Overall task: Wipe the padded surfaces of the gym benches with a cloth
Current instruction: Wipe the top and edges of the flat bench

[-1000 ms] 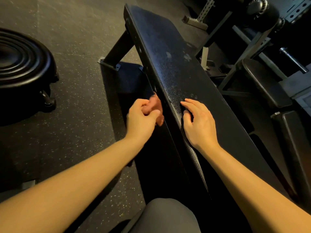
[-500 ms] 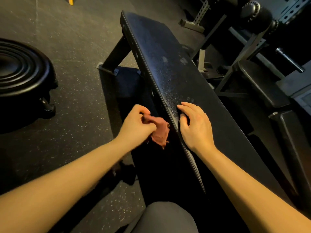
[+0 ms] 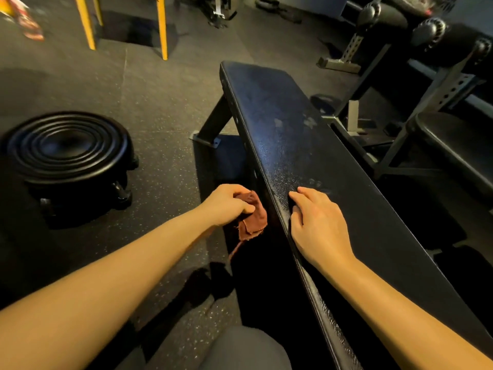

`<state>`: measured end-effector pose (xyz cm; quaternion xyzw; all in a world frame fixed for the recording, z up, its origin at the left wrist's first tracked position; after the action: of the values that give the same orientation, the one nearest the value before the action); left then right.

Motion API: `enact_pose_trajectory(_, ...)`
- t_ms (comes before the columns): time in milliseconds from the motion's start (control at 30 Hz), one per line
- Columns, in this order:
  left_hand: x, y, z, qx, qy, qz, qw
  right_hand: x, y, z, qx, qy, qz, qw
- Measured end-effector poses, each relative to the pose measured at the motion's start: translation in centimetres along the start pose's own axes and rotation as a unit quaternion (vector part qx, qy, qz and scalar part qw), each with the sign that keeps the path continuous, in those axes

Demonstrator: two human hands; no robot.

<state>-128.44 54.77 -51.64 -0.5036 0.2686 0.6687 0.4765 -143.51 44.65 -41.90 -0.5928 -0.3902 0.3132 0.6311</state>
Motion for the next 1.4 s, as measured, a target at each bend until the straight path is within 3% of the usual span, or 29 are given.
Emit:
enact_pose_trajectory(100,-1.3,-1.3,0.1,-0.099,-0.001,0.049,0.994,0.2,-1.5,-1.6,0.056,-0.012,0.03,0.998)
enact_pose_trajectory(333,-0.6,-0.7,0.4,-0.159,-0.024,0.146,0.976,0.7,-2.3,-8.8,0.097,-0.08,-0.052,0.991)
enact_pose_trajectory(433,1.2,1.2,0.5,-0.143,-0.059,0.155,0.976,2.0,-1.7,-12.4,0.083,-0.112,-0.03,0.99)
enact_pose_trajectory(567,1.8,2.0,0.7,-0.168,-0.029,0.166,0.971,3.2,-0.6,-14.1,0.031,-0.129,-0.031,0.991)
enact_pose_trajectory(700,-0.9,-1.0,-1.7,-0.212,0.025,0.164,0.963,2.6,0.0,-14.3,0.001,-0.119,-0.051,0.992)
enact_pose_trajectory(800,-2.3,-5.0,-6.2,-0.221,0.036,0.233,0.946,2.0,0.2,-14.7,-0.019,-0.119,-0.066,0.99)
enact_pose_trajectory(900,-2.7,-8.5,-9.5,-0.242,0.031,0.224,0.943,1.7,0.7,-15.0,-0.023,-0.116,-0.077,0.99)
enact_pose_trajectory(1100,-0.4,0.9,-1.6,-0.123,0.029,0.25,0.96,1.6,0.9,-15.1,-0.016,-0.1,-0.077,0.992)
enact_pose_trajectory(1233,-1.5,-4.5,-6.5,-0.225,0.037,0.226,0.947,1.6,0.8,-15.0,-0.019,-0.091,-0.068,0.993)
enact_pose_trajectory(1333,-3.1,-9.3,-11.5,-0.24,0.052,0.209,0.947,1.5,1.0,-15.2,-0.015,-0.081,-0.062,0.995)
enact_pose_trajectory(1400,-2.4,-8.0,-10.7,-0.237,0.063,0.219,0.944,1.4,1.1,-15.4,-0.006,-0.07,-0.049,0.996)
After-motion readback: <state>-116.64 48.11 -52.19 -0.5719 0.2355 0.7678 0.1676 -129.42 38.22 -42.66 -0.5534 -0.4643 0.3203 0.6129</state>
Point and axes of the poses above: each hand's wrist, its own z-axis away from the middle knuckle, its own y-axis out of the palm, x = y × z, the point moved 10 cm from there along -z, towards the middle knuckle, and after that the axes turned 14 degrees about x, right-handed, at the moved point
